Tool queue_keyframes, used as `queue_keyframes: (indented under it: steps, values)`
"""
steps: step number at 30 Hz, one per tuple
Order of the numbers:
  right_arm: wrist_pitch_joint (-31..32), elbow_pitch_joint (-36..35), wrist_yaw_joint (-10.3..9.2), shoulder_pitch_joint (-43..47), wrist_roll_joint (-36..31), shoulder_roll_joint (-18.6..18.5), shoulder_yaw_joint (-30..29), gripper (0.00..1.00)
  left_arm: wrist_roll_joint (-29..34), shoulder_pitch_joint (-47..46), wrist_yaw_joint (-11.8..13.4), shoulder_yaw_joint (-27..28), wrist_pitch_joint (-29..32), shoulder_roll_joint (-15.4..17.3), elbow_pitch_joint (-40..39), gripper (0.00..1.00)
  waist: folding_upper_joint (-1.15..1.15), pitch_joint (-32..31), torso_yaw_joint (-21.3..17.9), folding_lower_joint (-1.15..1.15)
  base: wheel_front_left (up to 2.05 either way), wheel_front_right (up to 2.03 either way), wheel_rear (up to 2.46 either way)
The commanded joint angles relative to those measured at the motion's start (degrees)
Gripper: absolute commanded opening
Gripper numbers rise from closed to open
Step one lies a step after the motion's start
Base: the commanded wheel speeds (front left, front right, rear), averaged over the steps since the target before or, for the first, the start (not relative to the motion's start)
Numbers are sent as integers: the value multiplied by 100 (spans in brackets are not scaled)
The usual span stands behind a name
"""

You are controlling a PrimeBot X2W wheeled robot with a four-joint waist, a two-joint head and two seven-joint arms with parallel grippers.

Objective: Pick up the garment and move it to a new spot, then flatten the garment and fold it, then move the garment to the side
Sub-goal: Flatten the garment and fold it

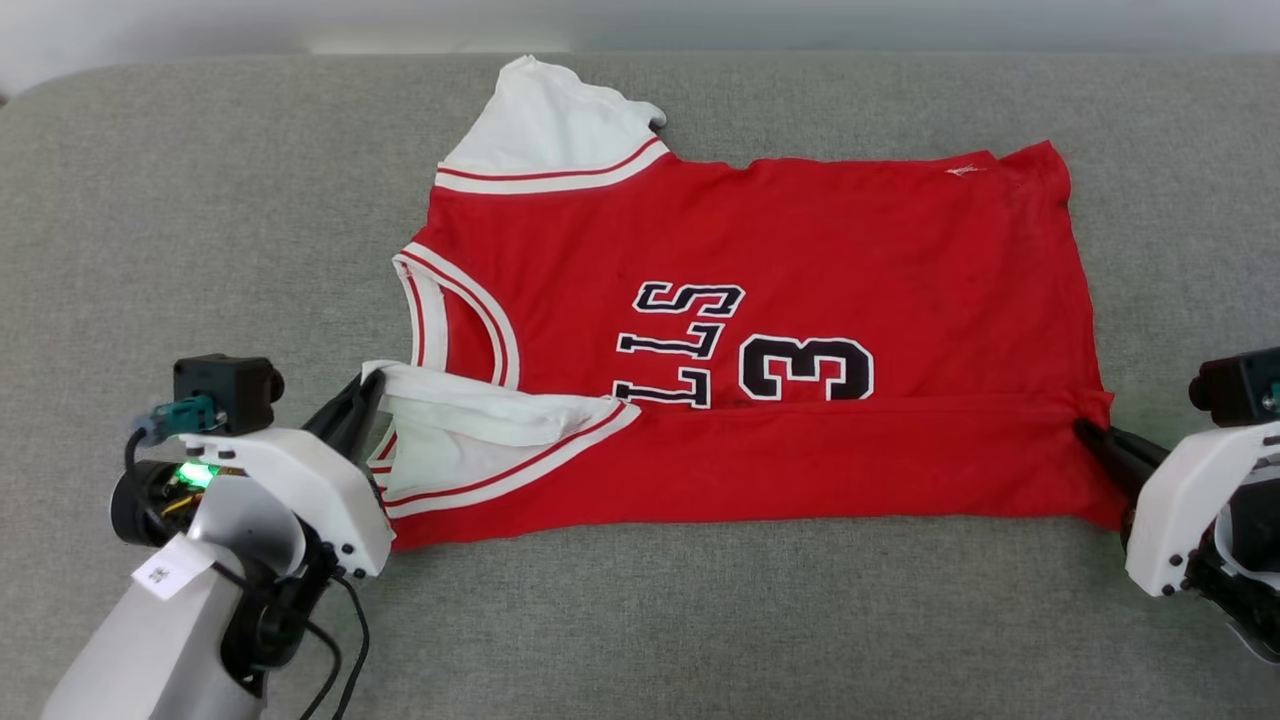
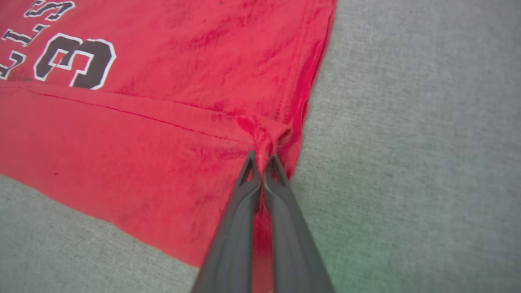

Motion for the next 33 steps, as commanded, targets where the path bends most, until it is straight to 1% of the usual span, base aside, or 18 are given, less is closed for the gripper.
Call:
queue_keyframes:
  steps: [1,4,5,6,7,11,13,16,19,21,22,25,28,33]
  values:
    - [17,54,-4,-110,-49,44,30,0,30,-123,-15,-31,-25,-56,102,0,0,22,-11,-1,0,0,0]
    - [55,163,-4,-204,-135,98,132,0,56,-259,-21,-94,-36,-144,432,0,0,34,-21,-1,0,0,0]
    - [7,225,-4,-242,-213,113,97,0,100,-317,-21,-109,-81,-171,513,41,0,32,-22,-1,0,0,0]
    - [-71,299,-4,-288,-310,126,31,47,116,-378,1,-95,-159,-218,584,100,0,25,-19,-1,0,0,0]
    - [-100,380,-4,-312,-392,162,-2,100,123,-427,33,-71,-247,-273,668,100,0,11,-15,-1,0,0,0]
    - [-191,501,-4,-334,-567,339,-94,100,89,-480,113,17,-566,-455,971,100,0,-135,15,-1,0,0,0]
    - [-179,511,-4,-284,-665,368,-101,100,128,-464,178,69,-735,-480,1116,100,0,-239,22,-1,0,0,0]
    - [-76,517,-4,-181,-1005,369,-64,100,98,-319,253,158,-979,-554,1233,100,0,-422,17,-1,0,0,0]
    - [74,448,-4,-80,-1234,557,-253,100,13,-121,329,230,-1108,-586,1202,100,0,-606,25,-1,0,0,0]
    - [218,380,-4,24,-1481,654,-453,100,135,64,446,172,-1147,-521,1156,100,0,-727,19,-1,0,0,0]
    - [298,304,-4,70,-1631,722,-560,100,199,166,507,121,-1120,-492,1123,100,0,-783,13,-1,0,0,0]
    - [686,28,-4,309,-1870,1095,-969,100,223,522,693,42,-977,-433,915,100,0,-945,-22,-1,0,0,0]
    - [1252,-371,-4,577,-2191,1320,-1449,100,270,914,805,-117,-623,-270,556,100,0,-1017,-38,-1,0,0,0]
    - [2105,-1204,-4,1068,-2581,1763,-2024,100,262,1384,977,-311,-9,9,-162,100,0,-1012,-58,-1,0,0,0]
